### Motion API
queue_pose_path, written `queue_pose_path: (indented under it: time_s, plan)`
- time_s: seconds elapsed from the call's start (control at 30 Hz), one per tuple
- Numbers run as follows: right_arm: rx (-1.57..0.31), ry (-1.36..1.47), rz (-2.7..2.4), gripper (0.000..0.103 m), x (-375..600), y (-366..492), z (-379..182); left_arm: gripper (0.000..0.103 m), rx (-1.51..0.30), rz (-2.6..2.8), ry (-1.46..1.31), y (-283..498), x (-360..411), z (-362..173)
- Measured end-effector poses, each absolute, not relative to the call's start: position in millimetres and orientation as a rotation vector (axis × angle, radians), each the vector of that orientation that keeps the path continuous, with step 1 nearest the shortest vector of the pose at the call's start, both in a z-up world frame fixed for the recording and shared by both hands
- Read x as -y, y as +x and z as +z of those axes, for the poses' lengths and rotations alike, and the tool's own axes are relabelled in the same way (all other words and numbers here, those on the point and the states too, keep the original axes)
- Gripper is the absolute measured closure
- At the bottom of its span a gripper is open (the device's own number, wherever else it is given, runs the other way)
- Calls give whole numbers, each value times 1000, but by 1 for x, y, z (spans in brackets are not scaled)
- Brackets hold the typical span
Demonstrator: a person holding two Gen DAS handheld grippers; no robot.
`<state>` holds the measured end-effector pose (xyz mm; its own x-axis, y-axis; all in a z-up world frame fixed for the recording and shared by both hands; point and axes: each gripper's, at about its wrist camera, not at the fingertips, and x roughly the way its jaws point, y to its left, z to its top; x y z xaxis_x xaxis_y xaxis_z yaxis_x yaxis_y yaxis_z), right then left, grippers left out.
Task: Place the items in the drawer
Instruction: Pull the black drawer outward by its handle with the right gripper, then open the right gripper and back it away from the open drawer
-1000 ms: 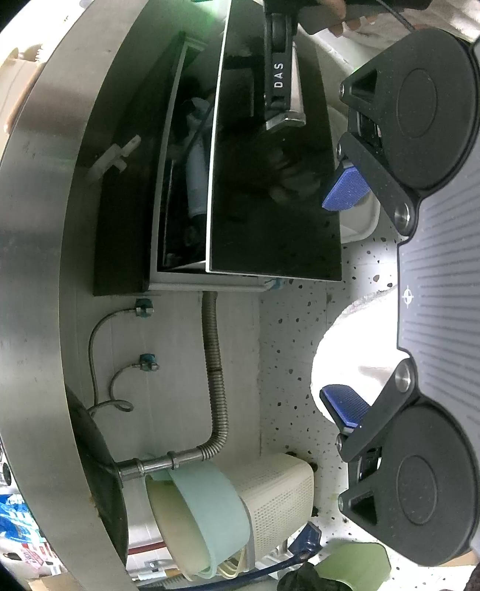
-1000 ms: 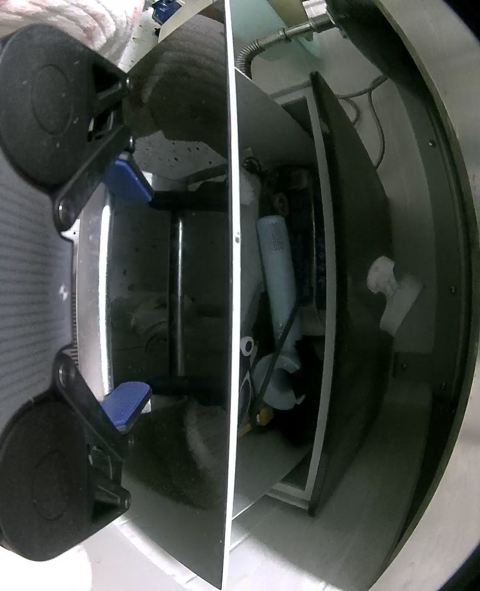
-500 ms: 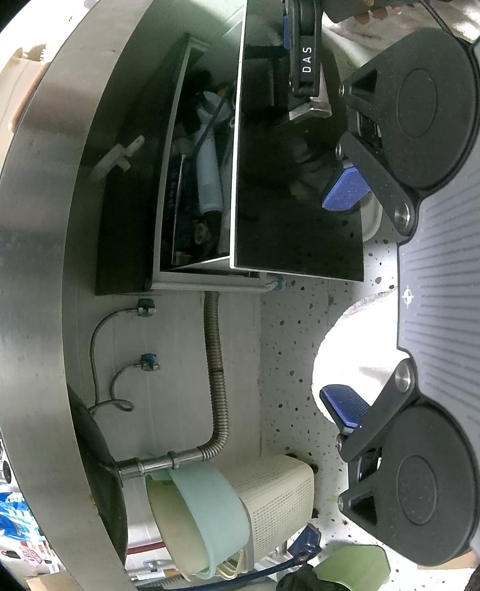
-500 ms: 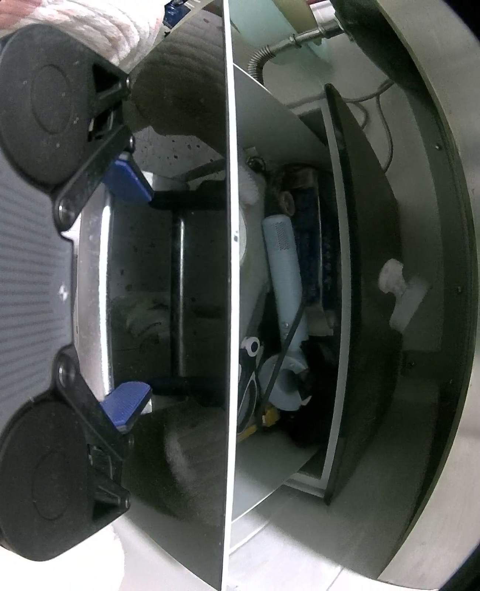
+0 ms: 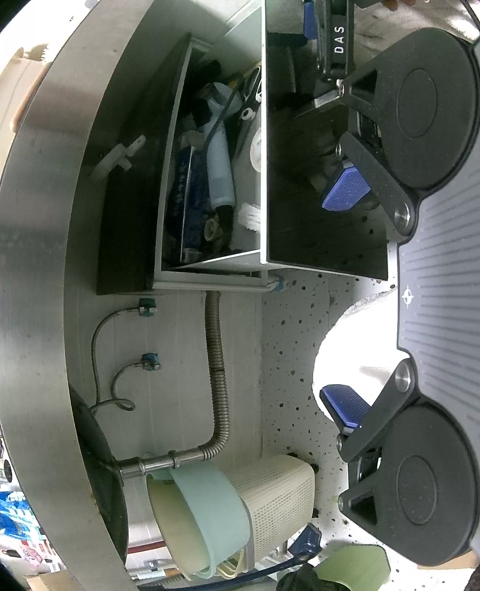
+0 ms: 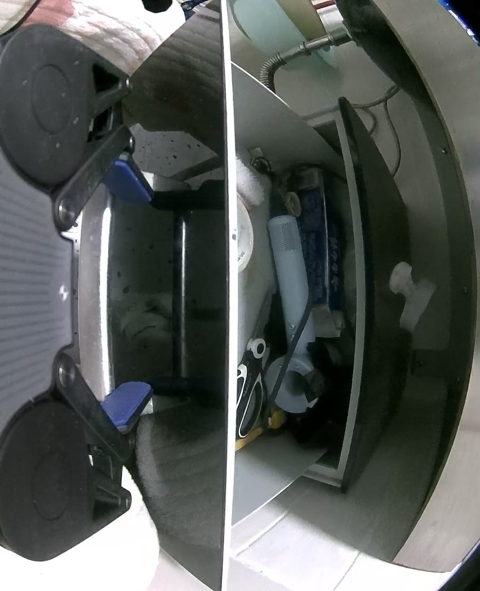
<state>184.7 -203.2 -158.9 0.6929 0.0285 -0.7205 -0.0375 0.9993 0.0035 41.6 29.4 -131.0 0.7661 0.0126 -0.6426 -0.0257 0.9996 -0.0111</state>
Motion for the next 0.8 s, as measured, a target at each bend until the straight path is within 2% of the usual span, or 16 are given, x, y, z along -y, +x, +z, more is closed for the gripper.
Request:
queue_pose_path:
  time_s: [0.37,0.8]
  plan:
    - [-818,-11,43,0,204,202,-162,1,-696,24,-21,41,-30,-131]
    - [-792,-7,57,0,207,183,-163,1,-689,20,-16,38,-30,-130]
